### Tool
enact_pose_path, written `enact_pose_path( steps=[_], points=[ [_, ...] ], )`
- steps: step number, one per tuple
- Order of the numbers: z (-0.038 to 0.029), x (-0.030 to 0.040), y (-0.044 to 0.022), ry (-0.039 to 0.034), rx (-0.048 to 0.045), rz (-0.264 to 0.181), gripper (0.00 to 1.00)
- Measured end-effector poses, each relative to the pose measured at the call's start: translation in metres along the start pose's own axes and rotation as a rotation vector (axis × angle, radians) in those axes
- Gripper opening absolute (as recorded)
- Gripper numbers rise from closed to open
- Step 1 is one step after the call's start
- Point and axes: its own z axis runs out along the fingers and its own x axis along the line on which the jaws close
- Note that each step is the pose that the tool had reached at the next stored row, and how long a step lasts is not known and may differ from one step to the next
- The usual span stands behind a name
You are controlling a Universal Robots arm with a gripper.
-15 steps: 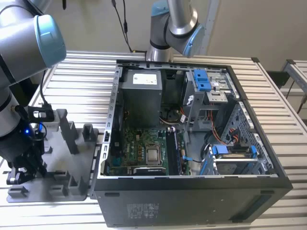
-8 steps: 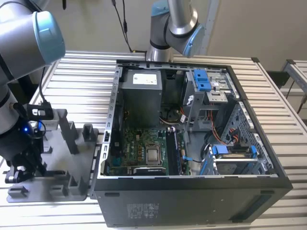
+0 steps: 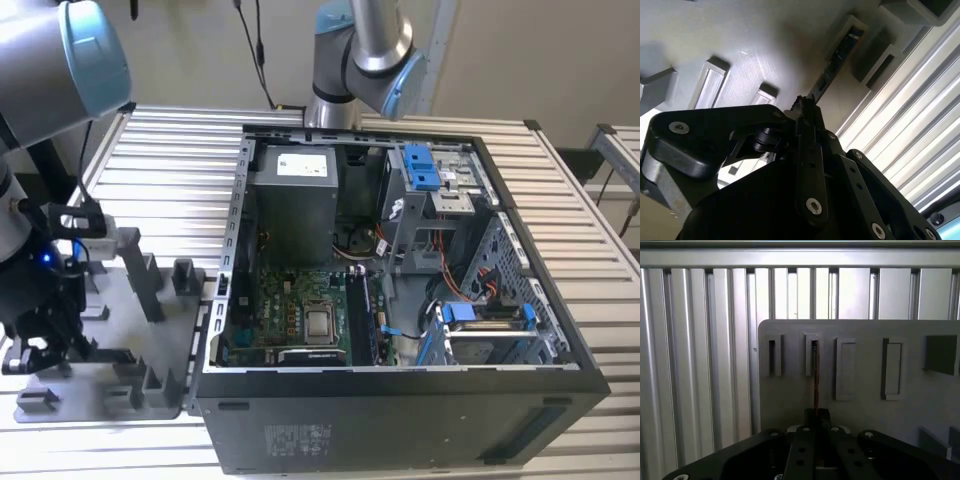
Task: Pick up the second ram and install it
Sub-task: 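Pick up the second ram and move it above second insertion slot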
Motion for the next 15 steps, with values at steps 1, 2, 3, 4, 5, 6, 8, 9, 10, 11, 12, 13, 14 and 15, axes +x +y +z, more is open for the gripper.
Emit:
enact_pose_path(
  steps=[1, 2, 3, 4, 5, 6, 8, 9, 10, 11, 12, 13, 14, 15],
  points=[
    [-0.0016, 0.0, 0.0, -0.0001, 0.0, 0.0, 0.14],
    [-0.0032, 0.0, 0.0, 0.0, 0.0, 0.0, 0.14],
    [-0.0046, 0.0, 0.0, -0.0001, 0.0, 0.0, 0.14],
    [-0.0062, 0.0, 0.0, -0.0001, 0.0001, 0.0, 0.14],
    [-0.0076, -0.0001, 0.0, -0.0001, 0.0, 0.0, 0.14],
    [-0.0093, -0.0001, -0.0001, -0.0001, 0.0001, 0.0, 0.14],
    [-0.0134, -0.0001, -0.0001, 0.0, 0.0, 0.0, 0.14],
    [-0.0158, -0.0002, -0.0001, -0.0001, 0.0001, 0.0, 0.14],
    [-0.0182, -0.0002, -0.0002, -0.0001, 0.0001, 0.0, 0.14],
    [-0.0204, -0.0002, -0.0002, -0.0001, 0.0001, 0.0, 0.14],
    [-0.0224, -0.0002, -0.0002, -0.0001, 0.0001, 0.0, 0.14],
    [-0.0245, -0.0002, -0.0002, 0.0, 0.0, 0.0, 0.14],
    [-0.0267, -0.0003, -0.0002, 0.0, -0.0001, 0.0, 0.14],
    [-0.0287, -0.0003, -0.0002, 0.0, 0.0, 0.0, 0.14]
  ],
)
